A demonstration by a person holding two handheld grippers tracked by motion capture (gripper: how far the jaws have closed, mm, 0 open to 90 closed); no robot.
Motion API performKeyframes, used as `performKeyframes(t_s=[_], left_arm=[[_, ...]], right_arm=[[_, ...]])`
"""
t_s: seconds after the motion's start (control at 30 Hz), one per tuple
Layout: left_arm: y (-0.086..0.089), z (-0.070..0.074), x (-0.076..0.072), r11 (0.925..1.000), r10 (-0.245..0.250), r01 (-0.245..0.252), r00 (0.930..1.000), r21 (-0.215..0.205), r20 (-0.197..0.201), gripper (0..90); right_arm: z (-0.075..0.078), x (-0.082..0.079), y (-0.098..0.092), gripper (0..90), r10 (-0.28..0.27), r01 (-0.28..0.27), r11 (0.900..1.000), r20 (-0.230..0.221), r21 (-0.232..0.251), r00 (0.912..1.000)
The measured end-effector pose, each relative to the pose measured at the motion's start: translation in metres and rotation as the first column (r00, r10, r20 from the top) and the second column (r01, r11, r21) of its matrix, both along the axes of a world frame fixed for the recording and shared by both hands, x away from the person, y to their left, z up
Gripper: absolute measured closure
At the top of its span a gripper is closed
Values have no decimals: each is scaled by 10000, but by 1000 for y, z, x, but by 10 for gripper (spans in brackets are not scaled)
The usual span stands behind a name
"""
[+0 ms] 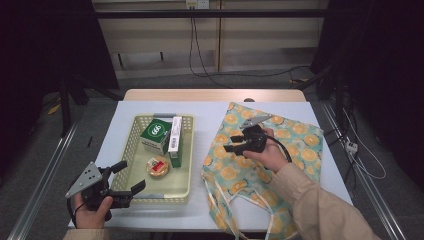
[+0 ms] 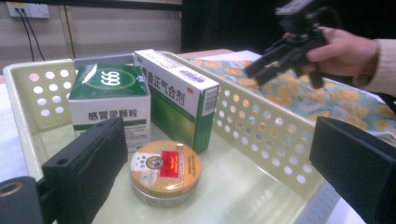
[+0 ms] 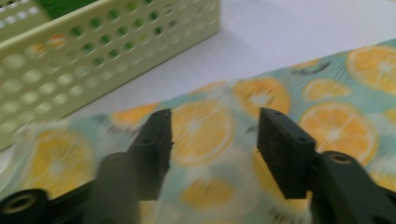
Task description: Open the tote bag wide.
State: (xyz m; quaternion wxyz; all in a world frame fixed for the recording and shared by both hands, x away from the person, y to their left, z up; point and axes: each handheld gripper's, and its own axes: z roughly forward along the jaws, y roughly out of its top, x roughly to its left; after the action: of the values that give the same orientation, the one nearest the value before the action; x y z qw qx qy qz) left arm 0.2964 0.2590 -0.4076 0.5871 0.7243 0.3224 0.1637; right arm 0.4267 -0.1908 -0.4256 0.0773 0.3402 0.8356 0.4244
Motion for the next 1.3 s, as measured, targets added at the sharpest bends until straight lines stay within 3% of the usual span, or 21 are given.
performKeyframes(t_s=[0.13, 0.27, 0.47, 0.5, 0.67, 0.77, 0.8, 0.93, 1.07, 1.17, 1.3], left_arm=[[0, 0, -2, 10000, 30, -30, 10000, 51, -4, 42], [1, 0, -3, 10000, 48, -48, 10000, 7, 40, 42], [-1, 0, -3, 10000, -40, 40, 10000, 45, -2, 42], [-2, 0, -2, 10000, -43, 43, 10000, 80, -1, 42], [-2, 1, -1, 9999, -1, 1, 10000, 112, 3, 42], [-3, 1, -1, 9999, 47, -48, 10000, 124, 9, 42], [-3, 1, -1, 9998, 78, -78, 10000, 162, -3, 42], [-4, 1, 0, 9998, 133, -132, 9999, 173, -24, 42], [-8, 2, 2, 9998, 47, -48, 10000, 170, 55, 42], [-8, 2, 2, 9997, -2, 0, 10000, 253, 81, 42], [-6, 3, 2, 9998, 58, -60, 9999, 188, 88, 42]], right_arm=[[1, -30, -6, 321, 406, -407, 9990, -31, -176, 9992], [-1, -61, -7, 291, 1062, -1061, 9936, -7, -394, 9943], [-9, -89, -11, 284, 1256, -1252, 9909, 40, -488, 9921], [-15, -100, -13, 285, 1409, -1406, 9878, 6, -675, 9900], [-27, -122, -20, 314, 1338, -1294, 9818, 228, -1391, 9908], [-31, -127, -22, 358, 1157, -1079, 9805, 387, -1643, 9925], [-33, -129, -23, 386, 1017, -939, 9852, 478, -1434, 9937], [-34, -130, -23, 699, 1182, -1100, 9870, 659, -1174, 9908], [-32, -125, -20, 894, 1374, -1289, 9835, 607, -1271, 9886], [-30, -122, -16, 900, 1192, -1061, 9820, 769, -1564, 9899], [-29, -107, -16, 900, 883, -833, 9907, 426, -1073, 9952]])
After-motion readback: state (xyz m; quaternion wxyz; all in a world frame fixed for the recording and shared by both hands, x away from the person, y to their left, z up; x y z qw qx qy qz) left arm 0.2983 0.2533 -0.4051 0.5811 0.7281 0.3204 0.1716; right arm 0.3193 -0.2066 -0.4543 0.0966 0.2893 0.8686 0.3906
